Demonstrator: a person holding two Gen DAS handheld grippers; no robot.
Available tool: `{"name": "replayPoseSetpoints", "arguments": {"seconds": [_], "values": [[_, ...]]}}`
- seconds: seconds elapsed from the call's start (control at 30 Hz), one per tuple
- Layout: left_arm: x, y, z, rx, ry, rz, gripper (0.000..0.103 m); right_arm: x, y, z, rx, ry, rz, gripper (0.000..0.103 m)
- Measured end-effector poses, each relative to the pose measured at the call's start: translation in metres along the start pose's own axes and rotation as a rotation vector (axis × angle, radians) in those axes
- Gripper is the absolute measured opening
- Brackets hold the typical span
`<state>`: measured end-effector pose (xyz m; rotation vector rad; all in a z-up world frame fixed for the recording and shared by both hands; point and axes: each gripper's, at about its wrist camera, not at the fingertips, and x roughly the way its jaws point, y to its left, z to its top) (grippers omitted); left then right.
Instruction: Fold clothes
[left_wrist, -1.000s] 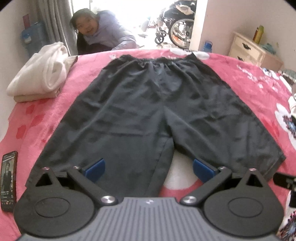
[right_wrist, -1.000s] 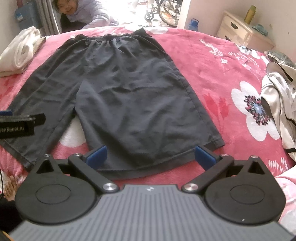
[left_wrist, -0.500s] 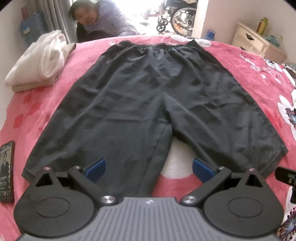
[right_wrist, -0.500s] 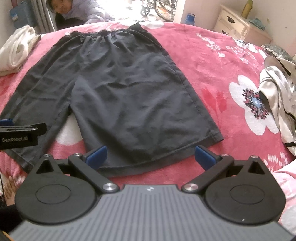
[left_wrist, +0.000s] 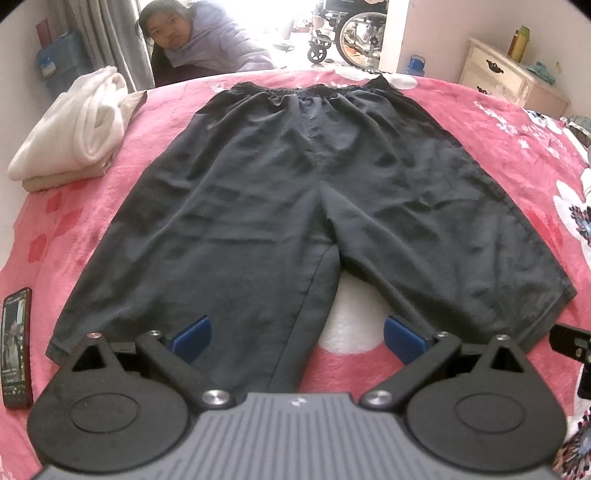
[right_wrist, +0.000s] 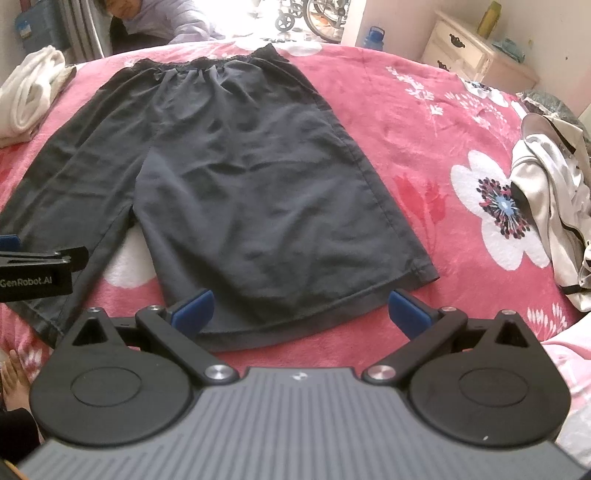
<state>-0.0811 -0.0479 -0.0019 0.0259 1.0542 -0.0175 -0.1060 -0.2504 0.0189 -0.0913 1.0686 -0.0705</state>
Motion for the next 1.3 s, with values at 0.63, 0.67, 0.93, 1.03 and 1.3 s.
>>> {"name": "replayPoseSetpoints", "arguments": {"seconds": [0.63, 0.67, 0.93, 1.03, 1.3], "values": [[0.0075, 0.0017, -0.0007, -0.001, 0.037, 0.005, 0.100, 0.0009, 0.0063, -0.0004, -0.024, 0.008, -0.002, 0.102], [0.0077, 0.0018, -0.0008, -0.001, 0.038, 0.004, 0.100, 0.0008, 0.0064, -0.0003, -0.025, 0.007, -0.001, 0.102], [0.0090, 0.0016, -0.0015, -0.001, 0.049, 0.004, 0.100, 0.0023, 0.0085, -0.0015, -0.032, 0.013, -0.002, 0.102], [0.0094, 0.0010, -0.0017, -0.001, 0.052, 0.003, 0.100, 0.0028, 0.0084, -0.0014, -0.032, 0.015, -0.001, 0.102], [0.0102, 0.0002, -0.0024, -0.001, 0.058, 0.003, 0.100, 0.0029, 0.0086, -0.0017, -0.032, 0.019, -0.001, 0.102]]}}
